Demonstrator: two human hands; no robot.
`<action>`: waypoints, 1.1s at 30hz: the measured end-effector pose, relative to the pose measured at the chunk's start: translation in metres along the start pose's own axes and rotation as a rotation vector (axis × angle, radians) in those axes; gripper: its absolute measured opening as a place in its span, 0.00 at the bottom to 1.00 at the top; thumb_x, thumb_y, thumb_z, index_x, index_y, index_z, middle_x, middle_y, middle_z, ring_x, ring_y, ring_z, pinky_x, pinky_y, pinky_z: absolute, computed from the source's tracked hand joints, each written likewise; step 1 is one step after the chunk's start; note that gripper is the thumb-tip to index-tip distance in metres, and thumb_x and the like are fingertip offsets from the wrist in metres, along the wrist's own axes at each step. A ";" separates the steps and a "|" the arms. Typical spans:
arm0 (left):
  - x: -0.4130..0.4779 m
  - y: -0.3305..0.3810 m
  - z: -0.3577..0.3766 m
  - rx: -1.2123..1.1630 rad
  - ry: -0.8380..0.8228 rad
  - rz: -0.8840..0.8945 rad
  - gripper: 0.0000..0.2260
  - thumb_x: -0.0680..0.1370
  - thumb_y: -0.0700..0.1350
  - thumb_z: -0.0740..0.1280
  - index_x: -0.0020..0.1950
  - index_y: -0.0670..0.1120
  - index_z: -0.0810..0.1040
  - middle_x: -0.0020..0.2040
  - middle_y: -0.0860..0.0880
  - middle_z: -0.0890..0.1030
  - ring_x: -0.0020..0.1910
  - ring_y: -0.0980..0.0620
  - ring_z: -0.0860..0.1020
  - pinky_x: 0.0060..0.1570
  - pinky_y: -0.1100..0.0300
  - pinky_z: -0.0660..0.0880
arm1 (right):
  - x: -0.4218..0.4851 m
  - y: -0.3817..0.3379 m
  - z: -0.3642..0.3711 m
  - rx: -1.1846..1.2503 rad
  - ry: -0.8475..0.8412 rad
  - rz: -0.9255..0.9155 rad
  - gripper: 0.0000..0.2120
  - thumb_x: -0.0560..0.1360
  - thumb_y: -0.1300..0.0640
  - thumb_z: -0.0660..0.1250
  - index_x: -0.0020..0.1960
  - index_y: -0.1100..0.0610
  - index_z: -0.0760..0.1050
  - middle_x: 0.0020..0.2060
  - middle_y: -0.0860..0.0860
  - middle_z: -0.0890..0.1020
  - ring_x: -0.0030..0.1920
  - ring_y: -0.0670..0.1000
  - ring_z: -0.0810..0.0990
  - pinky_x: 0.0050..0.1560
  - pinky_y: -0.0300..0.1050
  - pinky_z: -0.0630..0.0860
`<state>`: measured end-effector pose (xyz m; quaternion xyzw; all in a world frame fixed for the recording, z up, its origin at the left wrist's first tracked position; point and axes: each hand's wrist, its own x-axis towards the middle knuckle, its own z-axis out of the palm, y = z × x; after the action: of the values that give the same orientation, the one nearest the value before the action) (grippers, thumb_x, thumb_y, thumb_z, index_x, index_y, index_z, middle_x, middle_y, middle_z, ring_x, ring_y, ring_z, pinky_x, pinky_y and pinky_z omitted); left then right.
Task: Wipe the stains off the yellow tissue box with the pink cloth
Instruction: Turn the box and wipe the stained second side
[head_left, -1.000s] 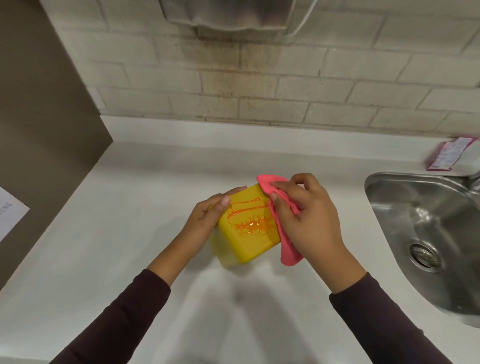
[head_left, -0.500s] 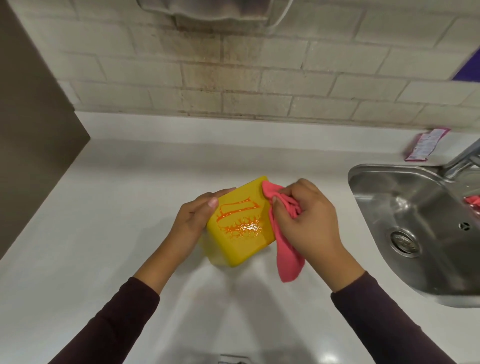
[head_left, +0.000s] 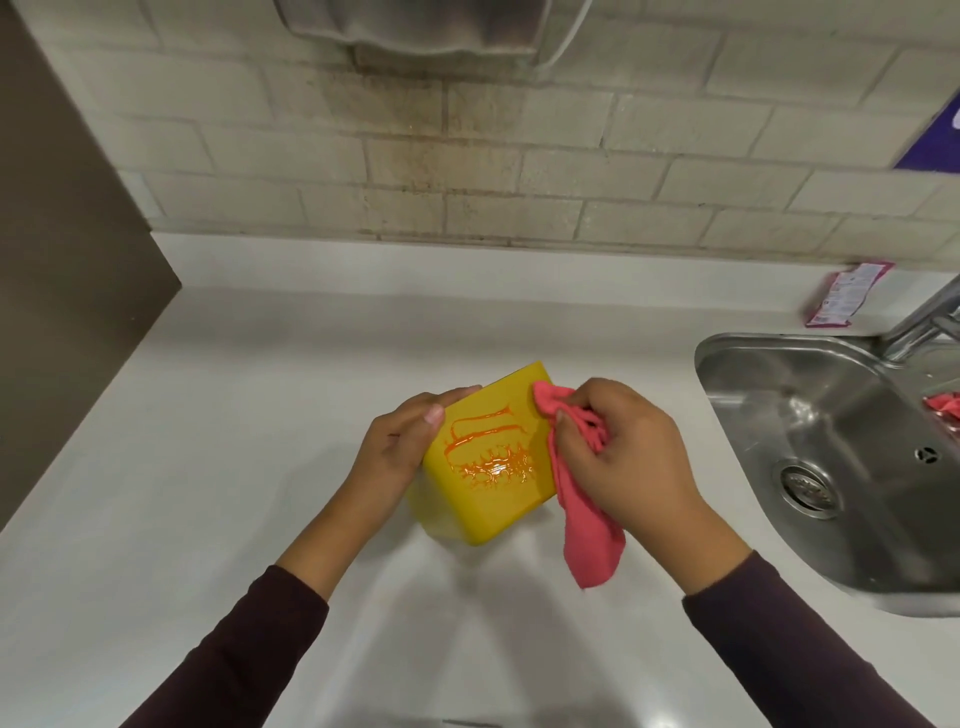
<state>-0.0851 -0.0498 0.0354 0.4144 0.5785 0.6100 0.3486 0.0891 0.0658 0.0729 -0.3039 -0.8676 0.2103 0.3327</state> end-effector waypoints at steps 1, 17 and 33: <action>-0.001 0.000 0.001 0.004 -0.003 0.002 0.18 0.72 0.60 0.57 0.55 0.57 0.80 0.52 0.52 0.81 0.53 0.57 0.79 0.49 0.70 0.73 | 0.004 -0.004 0.003 -0.020 0.020 0.028 0.05 0.71 0.54 0.64 0.41 0.55 0.76 0.35 0.46 0.77 0.36 0.47 0.75 0.34 0.40 0.69; -0.002 0.004 0.000 0.021 -0.008 -0.017 0.19 0.70 0.62 0.57 0.55 0.58 0.79 0.53 0.53 0.81 0.53 0.58 0.78 0.50 0.70 0.73 | 0.000 -0.019 0.007 -0.048 0.067 -0.023 0.10 0.74 0.57 0.65 0.52 0.54 0.82 0.34 0.50 0.80 0.35 0.51 0.78 0.34 0.46 0.76; -0.001 0.001 -0.001 0.031 -0.031 0.000 0.16 0.72 0.61 0.56 0.54 0.63 0.79 0.53 0.58 0.81 0.54 0.57 0.78 0.50 0.71 0.72 | -0.003 -0.018 0.008 0.025 0.070 0.020 0.10 0.74 0.56 0.65 0.52 0.53 0.82 0.35 0.48 0.80 0.37 0.46 0.77 0.37 0.44 0.75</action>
<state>-0.0859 -0.0512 0.0360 0.4291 0.5822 0.5946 0.3512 0.0787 0.0498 0.0763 -0.3156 -0.8497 0.2137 0.3643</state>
